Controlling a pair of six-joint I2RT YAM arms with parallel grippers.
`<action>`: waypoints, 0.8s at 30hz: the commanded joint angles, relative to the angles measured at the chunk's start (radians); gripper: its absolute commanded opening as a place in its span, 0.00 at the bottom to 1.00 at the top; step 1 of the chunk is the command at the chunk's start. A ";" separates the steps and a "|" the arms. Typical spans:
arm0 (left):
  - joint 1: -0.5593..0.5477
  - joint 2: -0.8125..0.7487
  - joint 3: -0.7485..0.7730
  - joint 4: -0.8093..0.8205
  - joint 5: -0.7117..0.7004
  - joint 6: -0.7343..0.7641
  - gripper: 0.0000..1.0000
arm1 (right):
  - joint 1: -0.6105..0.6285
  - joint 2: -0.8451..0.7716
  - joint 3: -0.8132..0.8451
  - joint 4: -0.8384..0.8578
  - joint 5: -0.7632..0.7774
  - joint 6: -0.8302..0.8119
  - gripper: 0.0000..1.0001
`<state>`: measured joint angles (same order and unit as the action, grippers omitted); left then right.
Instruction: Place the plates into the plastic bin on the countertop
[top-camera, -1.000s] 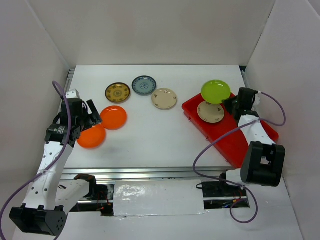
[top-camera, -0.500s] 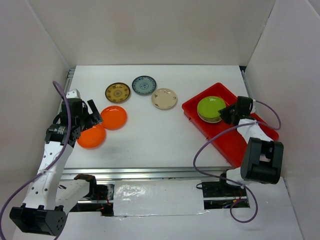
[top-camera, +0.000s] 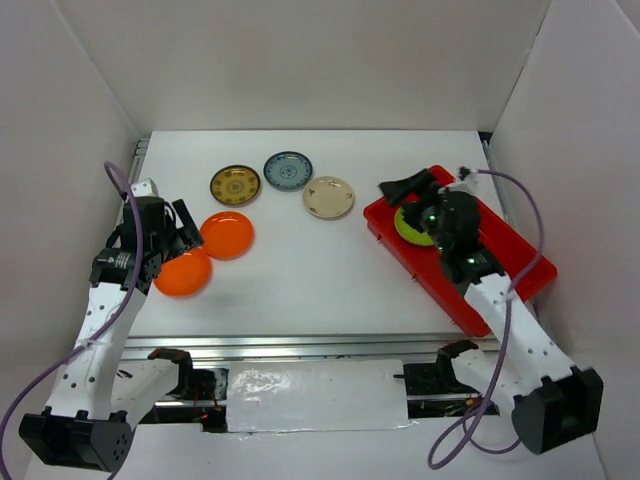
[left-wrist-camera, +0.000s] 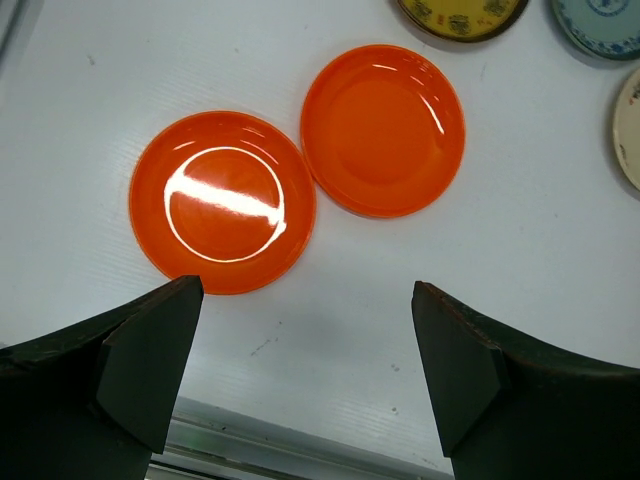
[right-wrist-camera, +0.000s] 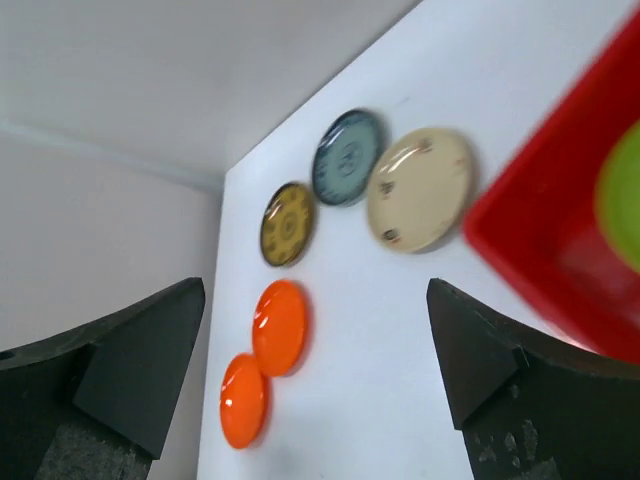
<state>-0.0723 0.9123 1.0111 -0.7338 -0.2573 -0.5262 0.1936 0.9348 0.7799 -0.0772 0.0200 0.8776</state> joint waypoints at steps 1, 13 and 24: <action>0.005 -0.004 0.032 -0.004 -0.101 -0.020 0.99 | 0.206 0.184 -0.010 0.146 -0.090 0.018 1.00; 0.046 -0.009 0.038 -0.032 -0.155 -0.064 0.99 | 0.596 1.136 0.649 0.306 -0.206 0.185 0.98; 0.046 -0.021 0.037 -0.026 -0.132 -0.055 0.99 | 0.616 1.392 0.907 0.064 -0.125 0.327 0.89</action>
<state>-0.0284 0.9127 1.0149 -0.7807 -0.3889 -0.5819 0.8135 2.3142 1.6772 0.0853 -0.1761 1.1507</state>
